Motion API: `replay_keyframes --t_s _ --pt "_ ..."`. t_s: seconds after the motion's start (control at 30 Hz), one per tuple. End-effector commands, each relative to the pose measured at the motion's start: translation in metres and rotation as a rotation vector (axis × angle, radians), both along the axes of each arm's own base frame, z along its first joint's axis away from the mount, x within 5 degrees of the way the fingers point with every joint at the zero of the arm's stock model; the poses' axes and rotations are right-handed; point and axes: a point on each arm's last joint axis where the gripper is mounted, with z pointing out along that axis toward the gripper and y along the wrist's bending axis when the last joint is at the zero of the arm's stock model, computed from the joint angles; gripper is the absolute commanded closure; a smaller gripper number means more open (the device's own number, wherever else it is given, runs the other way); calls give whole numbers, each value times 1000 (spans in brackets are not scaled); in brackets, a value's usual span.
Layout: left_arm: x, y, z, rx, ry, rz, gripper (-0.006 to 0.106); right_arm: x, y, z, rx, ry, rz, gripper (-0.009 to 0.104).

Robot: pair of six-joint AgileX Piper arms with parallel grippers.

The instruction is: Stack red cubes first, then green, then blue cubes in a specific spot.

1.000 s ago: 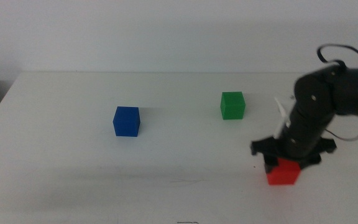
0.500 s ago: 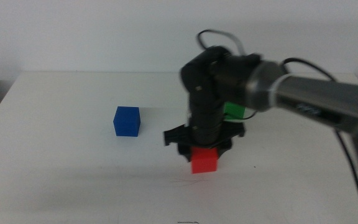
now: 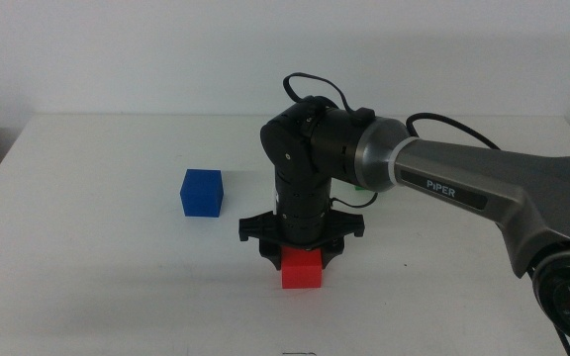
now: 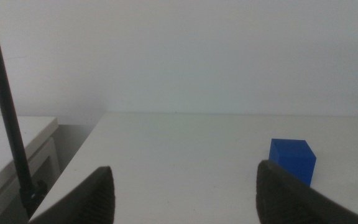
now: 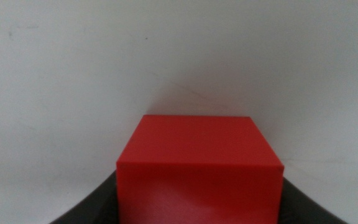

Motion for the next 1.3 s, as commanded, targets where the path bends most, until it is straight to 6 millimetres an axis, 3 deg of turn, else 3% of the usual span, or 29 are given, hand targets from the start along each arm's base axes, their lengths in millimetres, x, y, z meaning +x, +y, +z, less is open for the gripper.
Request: replay_keyframes --t_s 0.0,0.1,0.2,0.23,0.4,0.47,0.7,0.9,1.07,1.27 --pt "-2 0 9 -8 -102 2 26 2 -2 39 70 -81 -19 93" --pt "-2 0 9 -8 -102 2 26 2 -2 36 65 -76 -22 88" --pt "-2 0 9 -8 -102 2 26 2 -2 36 65 -75 -25 71" --pt "-2 0 9 -8 -102 2 26 2 -2 36 60 -78 -16 36" --pt "-2 0 9 -8 -102 2 26 3 -2 37 60 -83 -15 10" --pt "-2 0 9 -8 -102 2 26 1 -5 51 78 -105 -7 1" --pt "-2 0 9 -8 -102 2 26 -2 -25 96 91 -194 8 1" --pt "-2 0 9 -8 -102 2 26 18 -60 125 81 -267 -44 1" --pt "-2 0 9 -8 -102 2 26 46 -85 136 51 -336 -14 1" --pt "-2 0 9 -8 -102 2 26 84 -112 129 2 -372 -23 1"
